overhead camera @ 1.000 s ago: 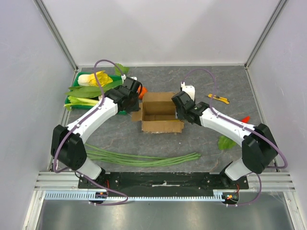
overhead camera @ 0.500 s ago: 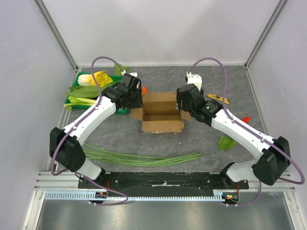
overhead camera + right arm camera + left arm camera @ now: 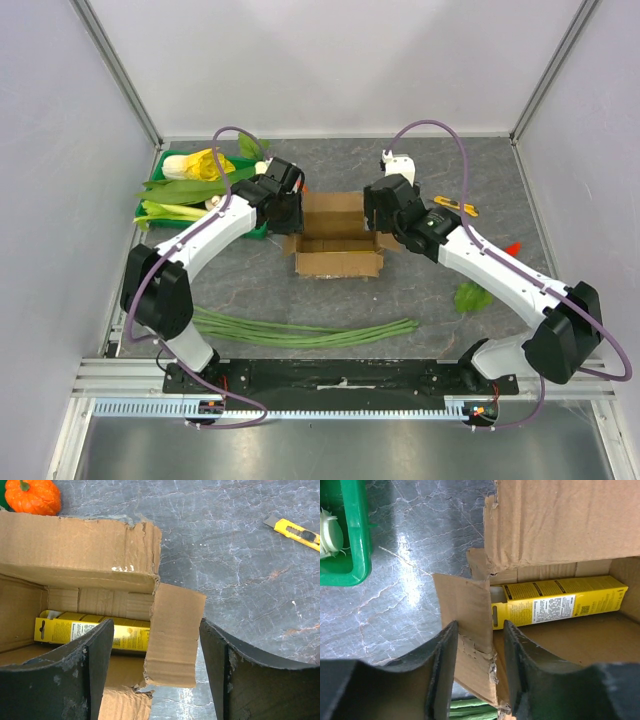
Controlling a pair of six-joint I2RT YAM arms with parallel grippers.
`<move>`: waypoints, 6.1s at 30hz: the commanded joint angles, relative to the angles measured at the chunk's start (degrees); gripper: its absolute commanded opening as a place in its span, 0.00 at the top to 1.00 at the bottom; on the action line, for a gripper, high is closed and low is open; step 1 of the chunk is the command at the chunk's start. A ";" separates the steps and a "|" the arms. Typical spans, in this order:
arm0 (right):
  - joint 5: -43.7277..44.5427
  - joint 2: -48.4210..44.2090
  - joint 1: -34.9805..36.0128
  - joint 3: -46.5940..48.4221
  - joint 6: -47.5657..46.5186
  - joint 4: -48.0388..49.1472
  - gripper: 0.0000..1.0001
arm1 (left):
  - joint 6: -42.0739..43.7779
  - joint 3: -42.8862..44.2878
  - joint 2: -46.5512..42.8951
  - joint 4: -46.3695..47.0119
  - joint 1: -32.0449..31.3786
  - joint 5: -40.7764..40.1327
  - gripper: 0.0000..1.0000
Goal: Unpack the express box
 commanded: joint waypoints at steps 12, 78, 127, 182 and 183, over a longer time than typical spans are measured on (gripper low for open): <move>-12.99 0.45 0.00 3.69 -9.45 2.10 0.24 | 12.47 3.09 0.82 8.15 -0.13 6.88 0.87; -5.09 -1.13 0.18 3.78 -7.17 -5.20 0.16 | -40.59 -7.36 -2.53 17.65 -7.69 7.15 0.40; -12.13 19.17 0.26 1.76 -11.21 5.26 0.34 | -17.21 6.62 5.13 12.11 -5.49 12.60 0.98; -11.86 11.44 0.26 -7.39 -7.69 23.98 0.60 | -17.82 17.34 9.42 0.96 -3.65 17.60 0.91; -11.95 11.70 0.26 -7.12 -7.34 23.81 0.59 | -18.00 18.13 9.78 0.60 -3.73 18.48 0.94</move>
